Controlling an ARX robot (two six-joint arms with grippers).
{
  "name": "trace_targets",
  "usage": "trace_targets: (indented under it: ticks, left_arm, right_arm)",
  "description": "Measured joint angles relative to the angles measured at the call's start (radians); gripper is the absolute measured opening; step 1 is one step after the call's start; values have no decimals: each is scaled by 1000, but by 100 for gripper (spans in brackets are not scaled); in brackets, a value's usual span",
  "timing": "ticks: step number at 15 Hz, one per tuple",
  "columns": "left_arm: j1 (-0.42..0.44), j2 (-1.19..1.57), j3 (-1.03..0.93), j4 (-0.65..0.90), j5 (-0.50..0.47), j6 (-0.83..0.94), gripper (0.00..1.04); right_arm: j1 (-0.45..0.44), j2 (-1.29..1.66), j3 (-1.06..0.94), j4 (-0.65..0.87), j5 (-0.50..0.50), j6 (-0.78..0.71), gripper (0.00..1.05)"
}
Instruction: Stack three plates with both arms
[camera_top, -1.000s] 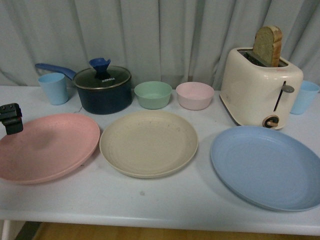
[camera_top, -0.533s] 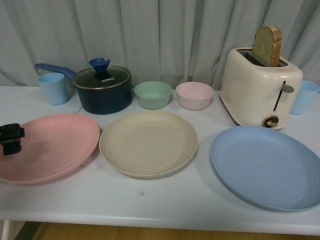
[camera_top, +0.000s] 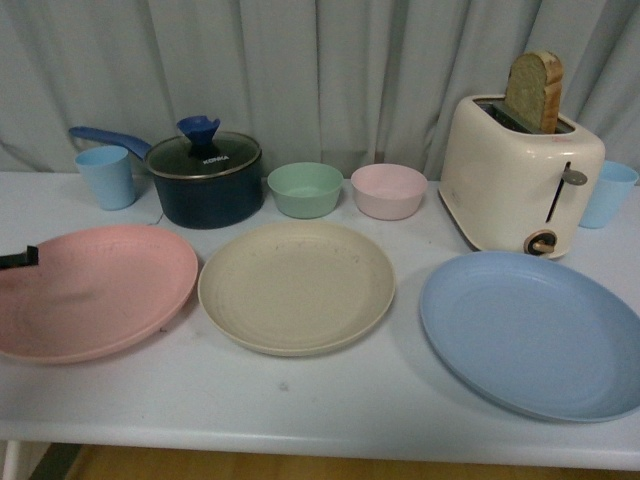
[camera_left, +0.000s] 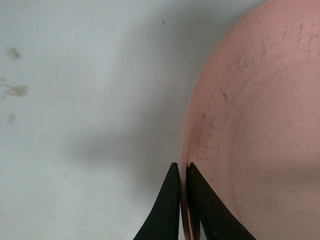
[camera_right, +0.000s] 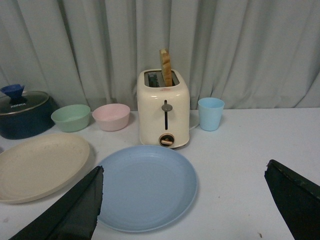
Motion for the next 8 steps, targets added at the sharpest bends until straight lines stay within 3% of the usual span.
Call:
trace_targets:
  ticks: [5, 6, 8]
  left_arm:
    - [29, -238, 2, -46, -40, 82, 3]
    - [-11, -300, -10, -40, -32, 85, 3]
    - [-185, -400, -39, -15, 13, 79, 3]
  right_arm:
    - [0, 0, 0, 0, 0, 0, 98]
    - [0, 0, 0, 0, 0, 0, 98]
    - [0, 0, 0, 0, 0, 0, 98]
